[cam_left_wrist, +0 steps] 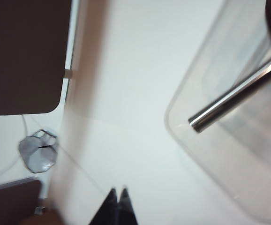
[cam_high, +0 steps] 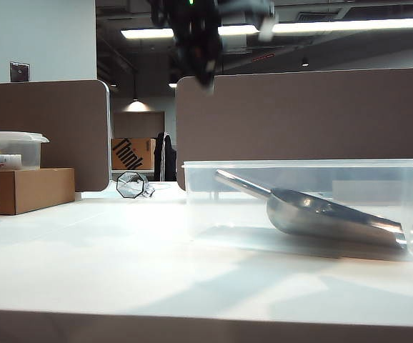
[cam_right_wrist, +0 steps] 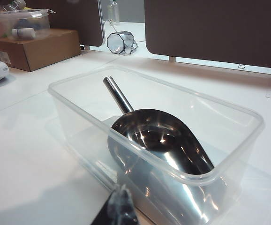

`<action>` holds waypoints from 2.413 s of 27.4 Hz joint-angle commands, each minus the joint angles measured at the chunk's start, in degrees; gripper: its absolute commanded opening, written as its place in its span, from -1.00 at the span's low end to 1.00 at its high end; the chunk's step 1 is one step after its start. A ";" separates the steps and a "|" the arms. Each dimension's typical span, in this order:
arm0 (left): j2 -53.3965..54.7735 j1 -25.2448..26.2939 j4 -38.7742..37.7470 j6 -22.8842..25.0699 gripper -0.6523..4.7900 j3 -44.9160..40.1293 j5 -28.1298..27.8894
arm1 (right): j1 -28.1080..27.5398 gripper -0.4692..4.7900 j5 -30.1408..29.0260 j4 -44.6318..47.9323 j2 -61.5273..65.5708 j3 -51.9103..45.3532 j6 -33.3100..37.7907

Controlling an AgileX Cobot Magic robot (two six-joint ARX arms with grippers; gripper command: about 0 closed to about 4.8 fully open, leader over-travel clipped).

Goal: Pick up the metal ice scoop from the table and place it inside the transparent plastic box.

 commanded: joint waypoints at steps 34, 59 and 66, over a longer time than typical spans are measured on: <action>-78.79 -17.49 10.05 -42.18 -0.78 -42.53 12.07 | -23.74 -0.82 -0.04 0.52 0.04 0.04 -0.11; -105.88 -17.20 -4.87 -54.27 -0.78 -60.19 11.76 | -26.32 -0.82 -0.04 0.33 0.04 0.04 -0.11; -105.96 -17.07 -7.15 -47.01 -0.78 -60.15 8.50 | -26.29 -0.82 -0.02 0.31 0.04 0.04 -0.09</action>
